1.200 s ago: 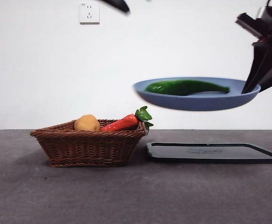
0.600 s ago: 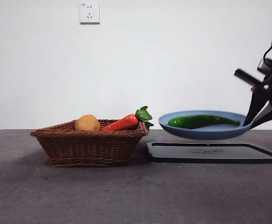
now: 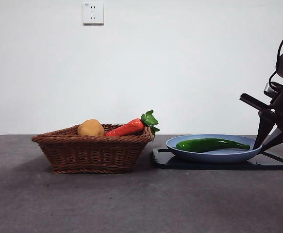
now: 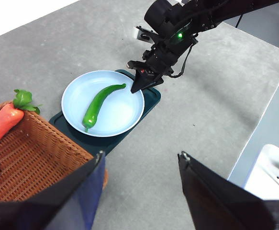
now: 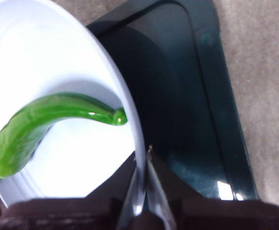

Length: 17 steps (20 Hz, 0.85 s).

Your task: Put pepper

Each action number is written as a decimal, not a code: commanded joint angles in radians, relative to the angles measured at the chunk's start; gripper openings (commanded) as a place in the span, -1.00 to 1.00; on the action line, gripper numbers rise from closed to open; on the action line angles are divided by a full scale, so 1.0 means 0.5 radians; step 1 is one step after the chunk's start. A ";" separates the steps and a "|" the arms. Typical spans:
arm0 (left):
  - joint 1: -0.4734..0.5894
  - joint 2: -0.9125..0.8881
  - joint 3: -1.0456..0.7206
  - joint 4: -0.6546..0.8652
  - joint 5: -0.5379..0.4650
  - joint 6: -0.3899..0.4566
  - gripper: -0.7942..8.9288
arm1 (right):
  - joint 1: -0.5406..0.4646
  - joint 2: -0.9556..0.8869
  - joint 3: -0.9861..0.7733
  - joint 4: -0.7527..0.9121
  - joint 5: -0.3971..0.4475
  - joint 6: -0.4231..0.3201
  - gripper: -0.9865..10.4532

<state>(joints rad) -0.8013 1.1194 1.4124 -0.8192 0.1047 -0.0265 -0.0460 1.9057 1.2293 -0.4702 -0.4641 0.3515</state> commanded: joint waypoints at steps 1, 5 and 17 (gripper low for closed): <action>-0.018 0.014 0.033 -0.014 -0.002 -0.002 -0.27 | 0.000 0.040 0.040 -0.040 0.022 -0.024 -0.72; -0.018 0.014 0.033 -0.041 -0.002 -0.002 -0.27 | -0.002 0.034 0.040 -0.095 0.038 -0.031 -0.52; -0.018 0.014 0.033 -0.117 -0.001 0.001 -0.28 | -0.018 -1.146 0.040 -0.816 -0.035 -0.536 -0.53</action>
<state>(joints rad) -0.8013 1.1194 1.4124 -0.8825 0.1040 -0.0265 -0.0582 1.3384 1.2304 -0.8742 -0.4767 0.1322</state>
